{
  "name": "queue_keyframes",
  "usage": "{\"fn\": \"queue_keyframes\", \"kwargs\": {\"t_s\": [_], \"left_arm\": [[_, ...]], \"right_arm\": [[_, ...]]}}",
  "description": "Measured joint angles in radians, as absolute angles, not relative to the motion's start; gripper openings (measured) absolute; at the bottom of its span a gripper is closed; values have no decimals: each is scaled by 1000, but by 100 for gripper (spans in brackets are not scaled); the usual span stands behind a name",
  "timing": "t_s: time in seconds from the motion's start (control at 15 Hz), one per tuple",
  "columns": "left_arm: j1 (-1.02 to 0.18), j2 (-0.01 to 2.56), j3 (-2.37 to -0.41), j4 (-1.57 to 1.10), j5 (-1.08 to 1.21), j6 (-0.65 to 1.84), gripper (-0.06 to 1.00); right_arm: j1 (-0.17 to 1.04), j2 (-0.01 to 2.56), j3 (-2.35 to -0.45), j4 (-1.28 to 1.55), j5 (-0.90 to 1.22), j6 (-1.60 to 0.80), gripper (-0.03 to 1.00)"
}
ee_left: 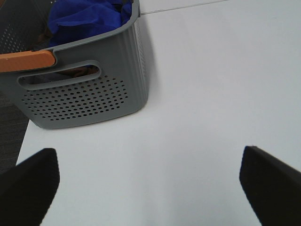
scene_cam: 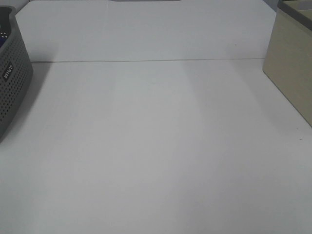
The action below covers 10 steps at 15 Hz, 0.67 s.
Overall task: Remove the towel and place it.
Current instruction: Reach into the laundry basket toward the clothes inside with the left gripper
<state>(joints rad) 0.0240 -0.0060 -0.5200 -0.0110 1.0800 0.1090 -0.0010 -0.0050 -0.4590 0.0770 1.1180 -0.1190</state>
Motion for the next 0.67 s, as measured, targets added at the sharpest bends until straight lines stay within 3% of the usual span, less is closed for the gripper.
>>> {"fn": "queue_keyframes", "kwargs": {"t_s": [0.67], "left_arm": [[24,101,-544,-6,1085,160,99]], "right_arm": [[-1,-5,-459,77,1118,-119,76]]}}
